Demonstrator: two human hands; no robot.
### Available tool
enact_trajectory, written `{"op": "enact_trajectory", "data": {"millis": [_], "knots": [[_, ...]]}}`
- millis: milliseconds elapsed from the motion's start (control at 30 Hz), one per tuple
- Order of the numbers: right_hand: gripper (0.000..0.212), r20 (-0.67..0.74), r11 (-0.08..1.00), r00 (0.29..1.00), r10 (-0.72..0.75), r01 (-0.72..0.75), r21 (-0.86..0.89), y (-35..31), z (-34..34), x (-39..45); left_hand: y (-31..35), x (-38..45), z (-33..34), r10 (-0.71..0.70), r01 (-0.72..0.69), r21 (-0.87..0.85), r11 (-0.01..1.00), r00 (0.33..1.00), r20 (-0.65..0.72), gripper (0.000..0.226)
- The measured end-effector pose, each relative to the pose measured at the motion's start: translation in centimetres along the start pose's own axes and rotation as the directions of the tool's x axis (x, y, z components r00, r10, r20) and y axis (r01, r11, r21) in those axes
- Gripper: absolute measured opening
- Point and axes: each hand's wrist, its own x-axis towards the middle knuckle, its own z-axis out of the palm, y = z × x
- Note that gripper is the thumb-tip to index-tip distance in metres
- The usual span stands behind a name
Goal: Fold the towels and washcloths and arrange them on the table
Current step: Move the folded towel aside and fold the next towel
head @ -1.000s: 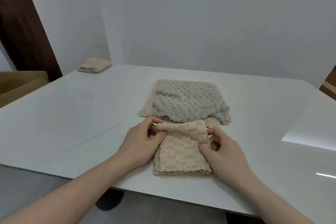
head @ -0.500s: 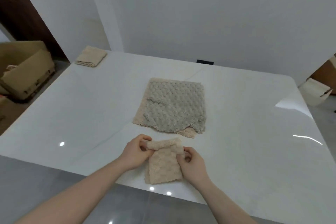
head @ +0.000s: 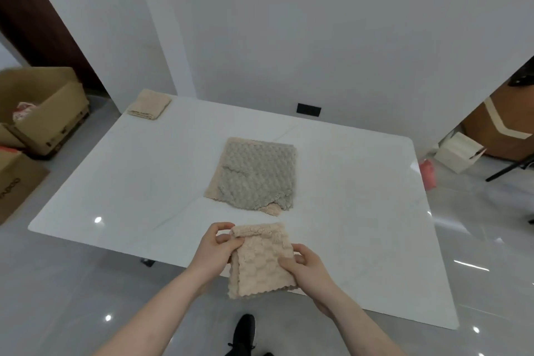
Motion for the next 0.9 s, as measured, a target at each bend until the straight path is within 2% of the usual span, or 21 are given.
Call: {"op": "enact_trajectory", "data": {"millis": [100,167,233,300,367,633,767,900], "knots": [[0.023,-0.086,0.999,0.995,-0.050,0.052,0.016,-1.1,-1.2,-0.2,0.7,1.1,1.2,-0.055,0.057,-0.044,0.997,0.998,0.026,0.035],[0.022,-0.130,0.997,0.989,-0.072,0.075,0.020,-1.6,-2.4,-0.1,1.1,1.7,2.6,-0.122,0.133,-0.098,0.986,0.987,0.105,0.030],[0.021,-0.167,0.995,0.982,-0.083,0.091,0.037,-2.1,-3.8,-0.1,1.2,1.8,4.4,-0.178,0.189,-0.036,0.981,0.960,0.215,0.027],[0.020,-0.197,0.993,0.977,-0.088,0.101,0.057,-2.5,-5.6,-0.2,1.2,1.8,6.2,-0.190,0.172,0.093,0.981,0.952,0.239,0.028],[0.020,-0.214,0.992,0.973,-0.089,0.106,0.072,-2.9,-7.4,-0.3,1.5,1.9,8.1,-0.142,0.107,0.171,0.979,0.968,0.206,0.027],[0.021,-0.186,0.989,0.973,-0.138,0.147,0.034,-4.5,-17.0,0.3,4.1,2.9,17.9,0.084,-0.094,0.189,0.977,0.995,0.059,0.026],[0.021,-0.088,0.991,0.989,-0.123,0.118,-0.061,-4.6,-24.5,-0.3,3.8,2.2,24.2,0.051,-0.055,0.124,0.991,0.998,0.035,0.024],[0.021,-0.056,0.979,0.987,-0.153,0.143,-0.146,-4.7,-30.9,-0.9,3.2,0.4,29.9,0.046,-0.043,0.112,0.993,0.999,-0.028,0.022]]}}
